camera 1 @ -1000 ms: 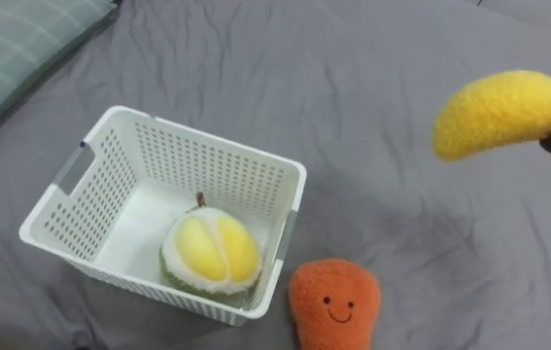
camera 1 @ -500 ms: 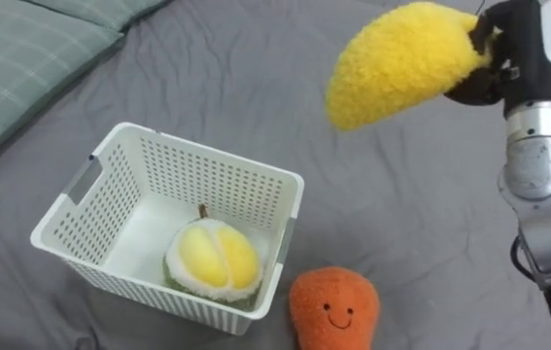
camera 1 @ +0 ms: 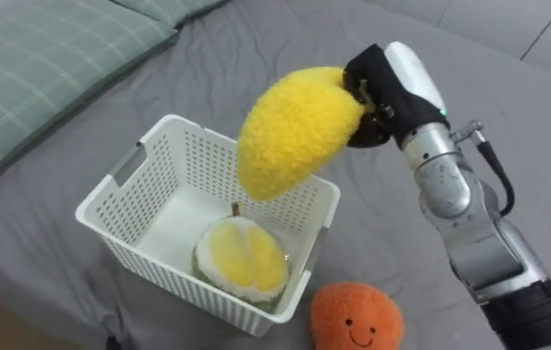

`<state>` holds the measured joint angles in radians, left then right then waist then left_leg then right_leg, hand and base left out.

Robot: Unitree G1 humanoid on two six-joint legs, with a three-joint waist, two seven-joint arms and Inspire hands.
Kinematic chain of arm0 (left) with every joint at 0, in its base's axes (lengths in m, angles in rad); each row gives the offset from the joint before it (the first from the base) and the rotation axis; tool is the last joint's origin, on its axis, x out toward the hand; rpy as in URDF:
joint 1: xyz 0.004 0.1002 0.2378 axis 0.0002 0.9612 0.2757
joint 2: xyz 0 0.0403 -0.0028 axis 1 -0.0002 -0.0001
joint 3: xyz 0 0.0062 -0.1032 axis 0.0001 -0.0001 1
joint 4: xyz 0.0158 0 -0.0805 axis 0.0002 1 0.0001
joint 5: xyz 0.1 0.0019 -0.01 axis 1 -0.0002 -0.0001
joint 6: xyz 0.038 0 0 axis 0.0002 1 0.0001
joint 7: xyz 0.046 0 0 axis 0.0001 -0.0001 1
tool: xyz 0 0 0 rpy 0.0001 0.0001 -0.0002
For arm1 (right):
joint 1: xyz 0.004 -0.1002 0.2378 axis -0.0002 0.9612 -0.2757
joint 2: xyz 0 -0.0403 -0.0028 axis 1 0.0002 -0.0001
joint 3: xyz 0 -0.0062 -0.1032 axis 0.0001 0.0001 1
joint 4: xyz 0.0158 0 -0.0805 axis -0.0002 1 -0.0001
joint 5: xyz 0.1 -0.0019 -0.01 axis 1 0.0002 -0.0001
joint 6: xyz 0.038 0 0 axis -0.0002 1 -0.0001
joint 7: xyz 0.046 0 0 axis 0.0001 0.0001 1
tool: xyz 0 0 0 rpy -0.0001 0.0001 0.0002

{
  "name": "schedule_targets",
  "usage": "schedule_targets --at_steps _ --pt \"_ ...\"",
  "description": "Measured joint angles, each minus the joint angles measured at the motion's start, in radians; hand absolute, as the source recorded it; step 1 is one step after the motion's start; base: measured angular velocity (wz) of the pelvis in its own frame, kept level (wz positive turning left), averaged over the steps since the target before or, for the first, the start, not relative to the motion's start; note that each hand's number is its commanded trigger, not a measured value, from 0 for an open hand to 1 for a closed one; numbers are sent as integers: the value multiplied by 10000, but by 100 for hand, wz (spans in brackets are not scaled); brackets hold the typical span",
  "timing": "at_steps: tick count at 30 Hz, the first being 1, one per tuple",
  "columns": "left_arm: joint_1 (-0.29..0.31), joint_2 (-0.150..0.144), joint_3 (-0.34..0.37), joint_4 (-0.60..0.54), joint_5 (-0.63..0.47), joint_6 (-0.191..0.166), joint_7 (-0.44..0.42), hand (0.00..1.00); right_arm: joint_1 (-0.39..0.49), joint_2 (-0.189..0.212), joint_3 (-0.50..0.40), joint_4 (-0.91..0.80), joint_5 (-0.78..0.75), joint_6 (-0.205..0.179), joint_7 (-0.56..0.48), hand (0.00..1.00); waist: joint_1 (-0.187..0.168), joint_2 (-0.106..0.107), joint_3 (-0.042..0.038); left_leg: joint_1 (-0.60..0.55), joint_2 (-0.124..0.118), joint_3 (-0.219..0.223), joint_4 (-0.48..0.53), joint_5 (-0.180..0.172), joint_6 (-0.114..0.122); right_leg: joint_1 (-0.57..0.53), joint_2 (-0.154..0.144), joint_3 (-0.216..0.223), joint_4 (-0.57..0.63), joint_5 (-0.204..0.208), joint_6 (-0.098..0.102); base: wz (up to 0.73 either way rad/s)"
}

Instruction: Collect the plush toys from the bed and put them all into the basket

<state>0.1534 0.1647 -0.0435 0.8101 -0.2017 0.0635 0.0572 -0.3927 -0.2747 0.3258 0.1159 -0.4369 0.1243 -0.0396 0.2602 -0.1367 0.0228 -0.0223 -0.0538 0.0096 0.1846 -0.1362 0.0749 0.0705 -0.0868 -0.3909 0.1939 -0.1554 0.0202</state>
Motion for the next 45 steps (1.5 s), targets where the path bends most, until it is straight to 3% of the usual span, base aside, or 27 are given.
schedule_targets --at_steps 5,7,8,16,21,25,38,45 --pt "-5 -205 -25 -86 3 7 -6 0 -92 39 383 46 -69 77 254 100 235 -299 47 -127 -83 -226 57 0 2 -4 -12 -113 -116 -29 48 15" --pt "-23 -340 -79 -129 197 9 -7 0 -92 167 481 166 -118 89 419 56 296 -333 45 -183 -103 -282 109 2 5 3 -24 -212 -142 -19 63 7" --pt "-31 -356 -104 -130 197 11 -9 0 -92 237 484 251 -119 90 431 0 324 -335 44 -182 -106 -283 138 3 5 17 -23 -223 -155 -18 66 3" --pt "-41 -439 -81 -125 222 22 -7 0 -78 419 662 904 -67 299 642 0 611 -459 86 -194 -126 -402 122 1 1 121 9 -259 -267 -13 74 4" --pt "-70 -505 17 -132 578 22 -10 0 -79 424 782 1664 -62 276 616 0 795 -611 40 -196 -131 -418 141 1 2 130 7 -254 -267 -10 78 0" --pt "-69 -485 22 -136 577 21 -10 0 -84 423 757 1999 -63 195 494 0 741 -609 41 -193 -130 -415 203 1 2 158 3 -278 -263 -9 79 0" --pt "-81 -398 89 -138 865 20 -10 0 -83 390 602 1998 -16 -51 395 0 432 -418 106 -204 -132 -418 211 -1 1 142 1 -265 -254 -9 79 0" --pt "-81 -393 96 -139 856 21 -10 0 -82 361 439 2000 5 -51 189 0 434 -261 45 -195 -130 -414 208 1 1 148 -1 -296 -253 -9 80 0"
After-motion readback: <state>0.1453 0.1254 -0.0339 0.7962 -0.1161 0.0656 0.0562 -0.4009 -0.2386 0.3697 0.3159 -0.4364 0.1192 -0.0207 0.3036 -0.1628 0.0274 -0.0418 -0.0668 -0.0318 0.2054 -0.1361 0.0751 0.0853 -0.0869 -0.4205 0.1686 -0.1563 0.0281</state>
